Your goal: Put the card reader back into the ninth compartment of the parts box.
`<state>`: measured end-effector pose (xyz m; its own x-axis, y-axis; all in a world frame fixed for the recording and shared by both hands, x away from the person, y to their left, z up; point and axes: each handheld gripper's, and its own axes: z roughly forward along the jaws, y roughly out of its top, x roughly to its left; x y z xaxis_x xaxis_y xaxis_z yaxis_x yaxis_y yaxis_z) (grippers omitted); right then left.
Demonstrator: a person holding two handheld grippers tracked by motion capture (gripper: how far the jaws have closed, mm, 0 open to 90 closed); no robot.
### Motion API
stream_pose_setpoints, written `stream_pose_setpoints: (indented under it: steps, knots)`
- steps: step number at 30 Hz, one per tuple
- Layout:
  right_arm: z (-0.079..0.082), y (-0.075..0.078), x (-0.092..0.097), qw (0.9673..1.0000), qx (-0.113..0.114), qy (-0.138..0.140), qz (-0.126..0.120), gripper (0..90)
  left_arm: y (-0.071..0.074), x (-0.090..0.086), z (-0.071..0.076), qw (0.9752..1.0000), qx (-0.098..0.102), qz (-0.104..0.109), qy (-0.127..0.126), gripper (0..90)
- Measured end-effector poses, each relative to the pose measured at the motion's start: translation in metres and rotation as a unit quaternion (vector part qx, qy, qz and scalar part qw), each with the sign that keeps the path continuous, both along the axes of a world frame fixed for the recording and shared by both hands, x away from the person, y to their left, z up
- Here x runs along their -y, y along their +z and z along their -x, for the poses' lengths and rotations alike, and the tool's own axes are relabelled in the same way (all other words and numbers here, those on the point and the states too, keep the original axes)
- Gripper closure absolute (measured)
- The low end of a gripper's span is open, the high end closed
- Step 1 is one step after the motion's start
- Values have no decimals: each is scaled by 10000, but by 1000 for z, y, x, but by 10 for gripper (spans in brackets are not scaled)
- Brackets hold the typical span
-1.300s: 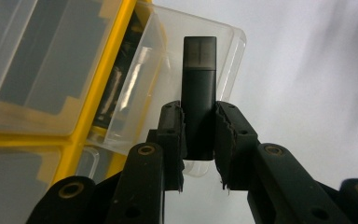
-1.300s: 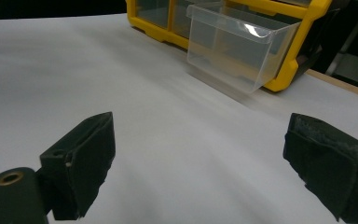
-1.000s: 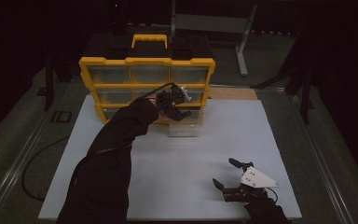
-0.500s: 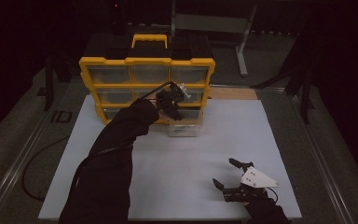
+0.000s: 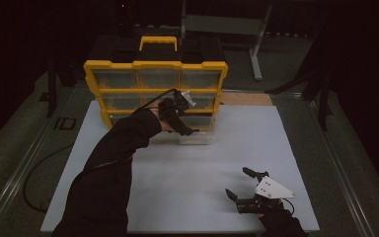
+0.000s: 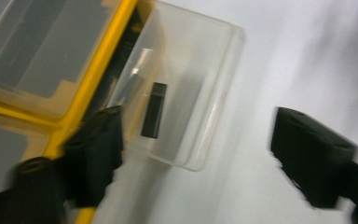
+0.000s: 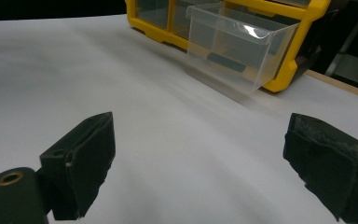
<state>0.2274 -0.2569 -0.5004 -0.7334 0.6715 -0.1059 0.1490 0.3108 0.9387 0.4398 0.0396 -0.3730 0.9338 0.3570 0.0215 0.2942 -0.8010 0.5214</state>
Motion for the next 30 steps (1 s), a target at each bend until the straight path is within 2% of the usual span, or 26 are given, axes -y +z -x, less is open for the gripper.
stream_pose_setpoints:
  steps: [2, 6, 9, 15, 16, 19, 20, 26, 30]
  knots:
    - [0, 0, 0, 10000, 2, 3, 4, 91, 1, -2, 0, 10000, 7, 0, 18, 155]
    - [0, 0, 0, 10000, 1, -2, 9, 91, 4, -12, 5, 9998, 54, 185, 93, 99]
    - [0, 0, 0, 10000, 1, -3, 10, 91, 5, -14, 7, 9998, 96, 178, 72, 52]
    - [0, 0, 0, 10000, -2, 0, 36, 91, 6, -22, 15, 9997, 107, 230, -48, 38]
    - [-1, 0, 0, 10000, -5, 5, 22, 91, 7, -23, 16, 9995, 186, 234, -32, 38]
    - [0, 0, -1, 10000, -23, 14, 23, 91, 7, -25, 18, 9993, 189, 324, -46, 34]
    - [0, 0, -1, 10000, -28, -8, 14, 92, 7, -26, 19, 9991, 243, 348, -19, 34]
    - [0, -1, -1, 10000, -45, -12, 9, 92, 1, -34, 21, 9990, 169, 402, -11, 6]
    - [-1, -1, 0, 10000, -17, -11, 21, 91, -1, -40, 24, 9988, 229, 426, 6, 6]
